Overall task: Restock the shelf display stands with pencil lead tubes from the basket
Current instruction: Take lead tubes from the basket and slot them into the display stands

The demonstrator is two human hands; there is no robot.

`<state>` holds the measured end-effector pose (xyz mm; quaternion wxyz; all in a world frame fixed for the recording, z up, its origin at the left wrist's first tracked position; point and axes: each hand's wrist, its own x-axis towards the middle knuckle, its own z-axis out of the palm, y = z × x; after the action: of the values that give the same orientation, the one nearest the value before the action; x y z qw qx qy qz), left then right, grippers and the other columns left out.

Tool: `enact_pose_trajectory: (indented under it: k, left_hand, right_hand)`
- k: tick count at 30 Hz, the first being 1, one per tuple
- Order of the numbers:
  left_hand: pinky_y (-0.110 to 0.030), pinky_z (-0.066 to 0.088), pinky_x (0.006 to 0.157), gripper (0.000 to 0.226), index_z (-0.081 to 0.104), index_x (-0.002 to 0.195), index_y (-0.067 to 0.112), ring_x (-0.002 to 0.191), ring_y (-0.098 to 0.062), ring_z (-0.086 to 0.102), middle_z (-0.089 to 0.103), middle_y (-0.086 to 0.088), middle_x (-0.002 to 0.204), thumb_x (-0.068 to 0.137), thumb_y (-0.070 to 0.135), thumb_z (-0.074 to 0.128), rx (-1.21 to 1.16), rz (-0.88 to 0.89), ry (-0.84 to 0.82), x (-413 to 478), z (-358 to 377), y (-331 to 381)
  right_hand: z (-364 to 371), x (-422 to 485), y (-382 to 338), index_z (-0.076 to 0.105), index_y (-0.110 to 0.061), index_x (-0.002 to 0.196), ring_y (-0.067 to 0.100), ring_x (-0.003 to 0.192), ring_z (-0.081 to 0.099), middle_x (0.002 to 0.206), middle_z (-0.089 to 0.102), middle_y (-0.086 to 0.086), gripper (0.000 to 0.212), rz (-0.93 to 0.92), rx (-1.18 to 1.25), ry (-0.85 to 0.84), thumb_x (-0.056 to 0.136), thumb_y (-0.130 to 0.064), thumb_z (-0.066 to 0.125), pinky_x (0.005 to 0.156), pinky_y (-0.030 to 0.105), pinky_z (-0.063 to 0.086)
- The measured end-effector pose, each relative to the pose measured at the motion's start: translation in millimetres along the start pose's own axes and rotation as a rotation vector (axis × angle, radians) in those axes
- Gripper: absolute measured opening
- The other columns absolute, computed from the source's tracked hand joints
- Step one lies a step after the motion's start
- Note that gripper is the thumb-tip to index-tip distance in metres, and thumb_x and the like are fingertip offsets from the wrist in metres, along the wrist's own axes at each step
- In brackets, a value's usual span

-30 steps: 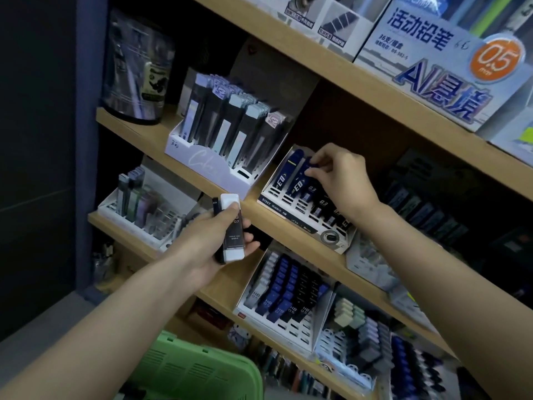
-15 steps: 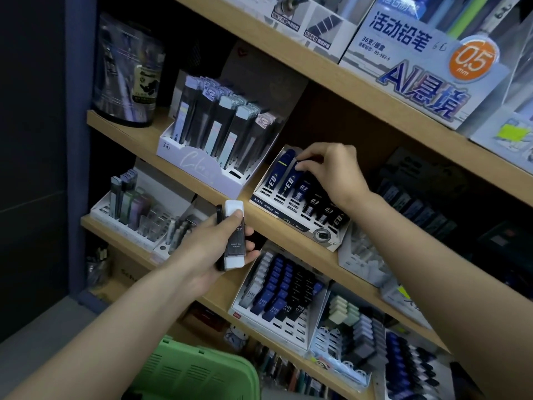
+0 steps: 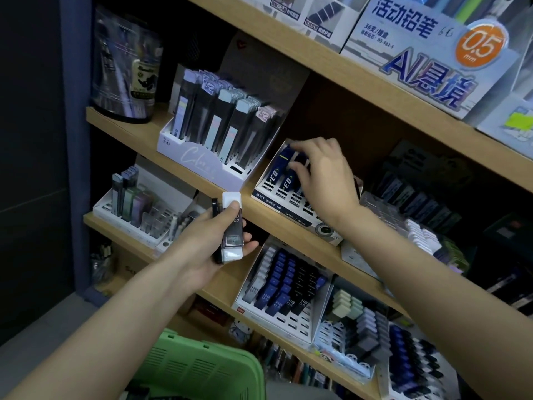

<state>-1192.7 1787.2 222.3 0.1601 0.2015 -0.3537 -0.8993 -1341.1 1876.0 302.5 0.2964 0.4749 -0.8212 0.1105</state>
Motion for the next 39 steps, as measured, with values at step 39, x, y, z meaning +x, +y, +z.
enact_pose_trajectory:
  k: [39]
  left_hand:
    - [-0.031, 0.052, 0.067, 0.017, 0.062, 0.094, 0.01, 0.068, -0.019, 0.057, 0.06, -0.006, 0.073, 0.098, 0.019, 0.049, 0.264, -0.049, -0.086, -38.9, 84.8, -53.9]
  right_hand:
    - [-137.1, -135.6, 103.7, 0.047, -0.023, 0.1, 0.019, 0.072, 0.053, 0.083, 0.057, 0.002, 0.006, 0.577, 0.374, 0.215, 0.098, -0.029, 0.048, 0.06, 0.017, 0.042]
